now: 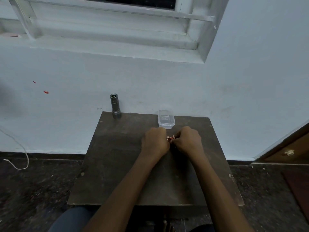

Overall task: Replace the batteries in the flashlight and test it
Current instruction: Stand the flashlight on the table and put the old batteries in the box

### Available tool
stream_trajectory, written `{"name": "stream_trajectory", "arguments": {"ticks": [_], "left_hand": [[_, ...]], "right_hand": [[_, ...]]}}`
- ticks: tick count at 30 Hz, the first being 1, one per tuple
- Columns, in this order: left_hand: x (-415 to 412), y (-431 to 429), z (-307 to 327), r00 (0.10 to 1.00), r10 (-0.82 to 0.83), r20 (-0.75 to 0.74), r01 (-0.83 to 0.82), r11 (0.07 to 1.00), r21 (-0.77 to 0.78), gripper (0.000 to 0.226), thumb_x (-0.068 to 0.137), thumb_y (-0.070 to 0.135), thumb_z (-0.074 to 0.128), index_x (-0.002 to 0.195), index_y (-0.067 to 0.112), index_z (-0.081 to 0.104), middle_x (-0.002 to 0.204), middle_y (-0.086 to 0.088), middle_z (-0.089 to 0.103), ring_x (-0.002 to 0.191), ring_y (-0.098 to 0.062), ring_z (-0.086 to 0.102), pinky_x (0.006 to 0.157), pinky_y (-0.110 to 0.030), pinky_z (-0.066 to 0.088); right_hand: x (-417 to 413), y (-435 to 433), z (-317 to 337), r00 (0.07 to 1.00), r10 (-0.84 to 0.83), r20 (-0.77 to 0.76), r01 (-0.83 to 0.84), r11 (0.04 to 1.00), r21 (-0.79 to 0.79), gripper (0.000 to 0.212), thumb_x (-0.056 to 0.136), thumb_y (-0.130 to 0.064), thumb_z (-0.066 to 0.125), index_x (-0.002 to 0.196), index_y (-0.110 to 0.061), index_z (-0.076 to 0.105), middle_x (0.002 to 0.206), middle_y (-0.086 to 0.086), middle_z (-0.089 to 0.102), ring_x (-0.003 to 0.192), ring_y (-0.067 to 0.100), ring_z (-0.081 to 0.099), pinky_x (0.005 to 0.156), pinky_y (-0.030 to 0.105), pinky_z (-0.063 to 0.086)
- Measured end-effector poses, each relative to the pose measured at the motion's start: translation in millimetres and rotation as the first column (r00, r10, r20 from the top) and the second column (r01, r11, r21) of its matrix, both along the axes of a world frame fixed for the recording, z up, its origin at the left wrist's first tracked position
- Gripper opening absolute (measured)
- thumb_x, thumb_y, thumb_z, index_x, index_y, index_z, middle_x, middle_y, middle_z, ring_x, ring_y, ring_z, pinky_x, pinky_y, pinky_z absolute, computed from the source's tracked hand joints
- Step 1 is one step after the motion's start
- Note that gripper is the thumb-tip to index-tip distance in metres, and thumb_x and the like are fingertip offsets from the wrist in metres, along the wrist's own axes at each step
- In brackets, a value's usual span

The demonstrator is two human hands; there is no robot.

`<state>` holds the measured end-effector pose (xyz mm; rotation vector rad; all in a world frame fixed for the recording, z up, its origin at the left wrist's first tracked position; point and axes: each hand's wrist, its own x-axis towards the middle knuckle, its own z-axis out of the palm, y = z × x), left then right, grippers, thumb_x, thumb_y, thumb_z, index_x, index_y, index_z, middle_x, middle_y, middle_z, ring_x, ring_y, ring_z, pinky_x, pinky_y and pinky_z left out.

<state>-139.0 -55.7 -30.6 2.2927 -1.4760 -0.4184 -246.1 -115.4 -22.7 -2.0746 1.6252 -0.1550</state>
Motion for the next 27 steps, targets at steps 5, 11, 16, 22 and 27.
{"name": "stream_trajectory", "arguments": {"ticks": [5, 11, 16, 22, 27], "left_hand": [[4, 1, 4, 0.985, -0.066, 0.158, 0.062, 0.998, 0.030, 0.021, 0.084, 0.026, 0.064, 0.101, 0.012, 0.063, 0.107, -0.012, 0.066, 0.099, -0.033, 0.064, 0.070, -0.034, 0.042], [22, -1, 13, 0.969, -0.101, 0.224, 0.126, 0.987, -0.101, 0.024, 0.084, 0.028, 0.061, 0.105, 0.019, 0.070, 0.104, -0.006, 0.070, 0.099, -0.031, 0.064, 0.078, -0.037, 0.052], [47, -40, 34, 0.967, -0.128, 0.219, 0.156, 0.981, -0.117, 0.028, 0.086, 0.018, 0.060, 0.109, 0.027, 0.073, 0.110, 0.000, 0.071, 0.107, -0.025, 0.059, 0.084, -0.038, 0.048], [56, -77, 33, 0.915, -0.229, 0.331, 0.237, 0.971, 0.016, 0.022, 0.088, 0.020, 0.064, 0.107, 0.029, 0.070, 0.109, 0.000, 0.070, 0.114, -0.023, 0.049, 0.091, -0.040, 0.035], [59, -83, 22, 0.932, -0.257, 0.256, 0.268, 0.964, -0.007, 0.026, 0.088, 0.011, 0.060, 0.107, 0.026, 0.070, 0.111, -0.001, 0.070, 0.111, -0.024, 0.054, 0.085, -0.036, 0.038]], "right_hand": [[7, -3, 5, 0.995, 0.043, -0.090, -0.045, 0.999, -0.016, 0.023, 0.086, -0.027, 0.067, 0.103, -0.012, 0.072, 0.107, 0.013, 0.070, 0.100, 0.034, 0.066, 0.084, 0.040, 0.056], [2, -5, 12, 0.985, 0.101, -0.143, -0.117, 0.987, -0.110, 0.016, 0.088, -0.026, 0.064, 0.099, -0.018, 0.074, 0.103, 0.006, 0.070, 0.102, 0.030, 0.064, 0.073, 0.033, 0.047], [-6, -22, 36, 0.998, 0.048, 0.035, -0.037, 0.967, -0.251, 0.013, 0.087, -0.024, 0.066, 0.089, -0.016, 0.076, 0.092, 0.007, 0.074, 0.094, 0.030, 0.066, 0.074, 0.035, 0.054], [9, -50, 51, 0.985, 0.135, 0.106, -0.091, 0.933, -0.349, 0.014, 0.091, -0.020, 0.068, 0.098, -0.017, 0.078, 0.097, 0.003, 0.075, 0.089, 0.024, 0.067, 0.072, 0.031, 0.051], [18, -55, 41, 0.969, 0.214, 0.124, -0.166, 0.934, -0.315, 0.012, 0.090, -0.015, 0.068, 0.096, -0.017, 0.078, 0.096, 0.002, 0.075, 0.087, 0.021, 0.066, 0.077, 0.035, 0.056]]}}
